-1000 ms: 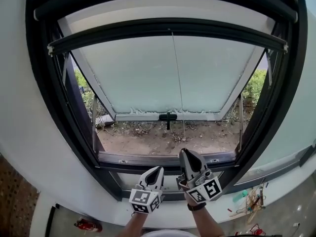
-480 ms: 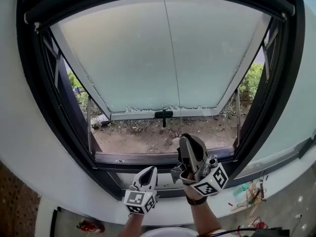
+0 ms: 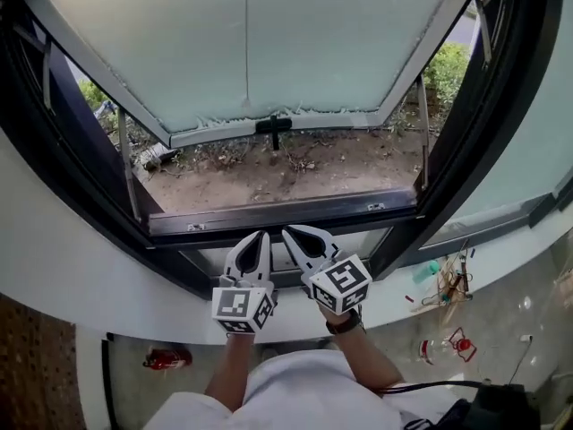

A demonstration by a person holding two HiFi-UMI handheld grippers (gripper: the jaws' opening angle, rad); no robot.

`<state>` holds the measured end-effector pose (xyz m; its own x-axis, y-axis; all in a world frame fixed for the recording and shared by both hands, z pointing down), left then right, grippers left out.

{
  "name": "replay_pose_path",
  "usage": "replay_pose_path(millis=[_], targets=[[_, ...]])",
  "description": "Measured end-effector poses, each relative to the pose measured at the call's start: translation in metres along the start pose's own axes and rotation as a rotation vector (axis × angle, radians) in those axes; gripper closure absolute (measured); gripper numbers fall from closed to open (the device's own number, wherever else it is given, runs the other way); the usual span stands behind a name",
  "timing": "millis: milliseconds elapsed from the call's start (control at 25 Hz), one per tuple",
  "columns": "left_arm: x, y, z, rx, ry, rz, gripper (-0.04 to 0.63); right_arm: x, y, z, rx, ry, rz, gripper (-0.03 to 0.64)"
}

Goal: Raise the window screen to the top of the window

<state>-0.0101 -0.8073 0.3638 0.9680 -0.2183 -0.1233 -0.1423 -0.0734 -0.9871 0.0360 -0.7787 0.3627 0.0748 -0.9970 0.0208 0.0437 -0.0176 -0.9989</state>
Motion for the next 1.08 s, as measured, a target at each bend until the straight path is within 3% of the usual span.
replay_pose_path(millis=[200,560,800,1080], targets=[[0.007,-0.014,0.009,-0.015,-0.032,-0.024,0.594,-0.009,-0.008,-0.004,-0.027,-0.018,-0.006,0.617],[0.015,-0.021,0.019,-0.023,-0.062,-0.032,0.594,-0.023,-0.007,0.024,-0.034,-0.132,0.02,0.617],[0.018,-0.013,0.026,-0.022,-0.094,-0.011,0.594,-0.034,-0.009,0.064,-0.047,-0.359,-0.004,0.617],[0.02,-0.012,0.029,-0.007,-0.097,-0.013,0.594,-0.046,0.003,0.08,-0.061,-0.42,0.043,0.617]])
Point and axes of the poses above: the fingertips, and each gripper's own axes: x forward along the fingers, z to its right, y out of its top, the point moved 1 cm from there along -x, backward along the fingers, and after that the axes turned 13 degrees about -y, right-handed, at the moved point
